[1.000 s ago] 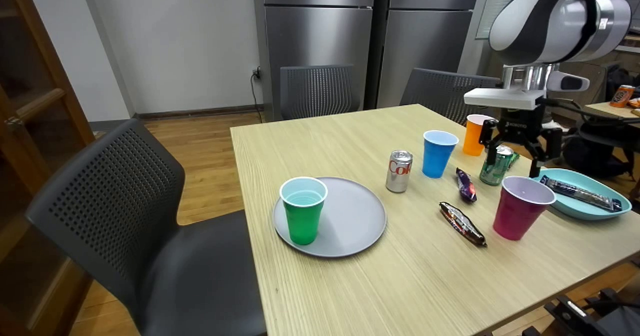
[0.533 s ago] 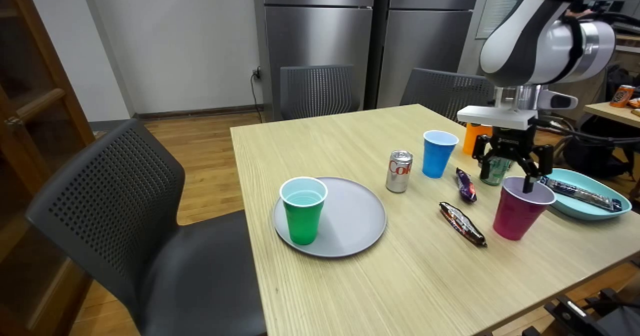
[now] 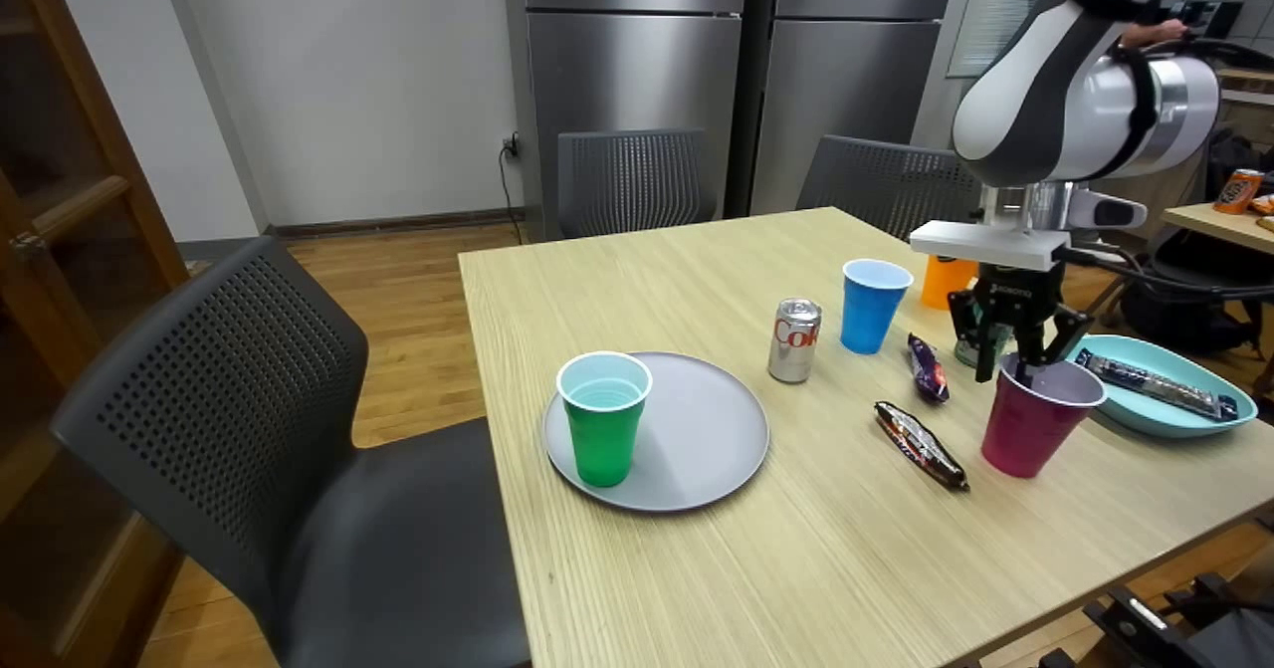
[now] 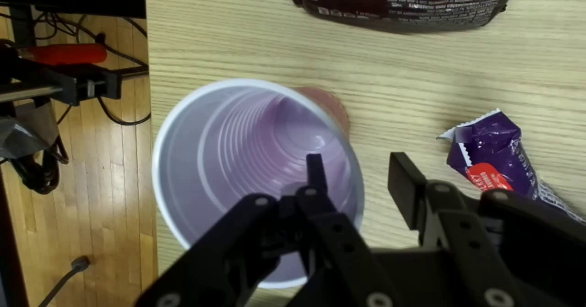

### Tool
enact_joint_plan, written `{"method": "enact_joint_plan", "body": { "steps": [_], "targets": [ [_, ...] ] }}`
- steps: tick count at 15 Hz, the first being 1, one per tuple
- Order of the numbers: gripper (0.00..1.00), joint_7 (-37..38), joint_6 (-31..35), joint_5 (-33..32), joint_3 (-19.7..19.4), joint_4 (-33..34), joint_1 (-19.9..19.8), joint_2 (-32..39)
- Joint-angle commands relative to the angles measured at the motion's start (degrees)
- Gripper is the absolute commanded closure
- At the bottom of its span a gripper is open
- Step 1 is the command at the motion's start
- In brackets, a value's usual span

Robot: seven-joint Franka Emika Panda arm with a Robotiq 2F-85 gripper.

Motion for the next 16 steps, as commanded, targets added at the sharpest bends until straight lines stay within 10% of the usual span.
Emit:
{"method": "enact_joint_plan", "body": {
  "steps": [1, 16],
  "targets": [
    [0.89, -1.4, -0.2, -0.2, -0.5, -1.1, 0.8, -0.9],
    [1.00, -0.2, -2.0, -2.8, -0.5, -2.2, 5.9, -6.4]
  ]
}}
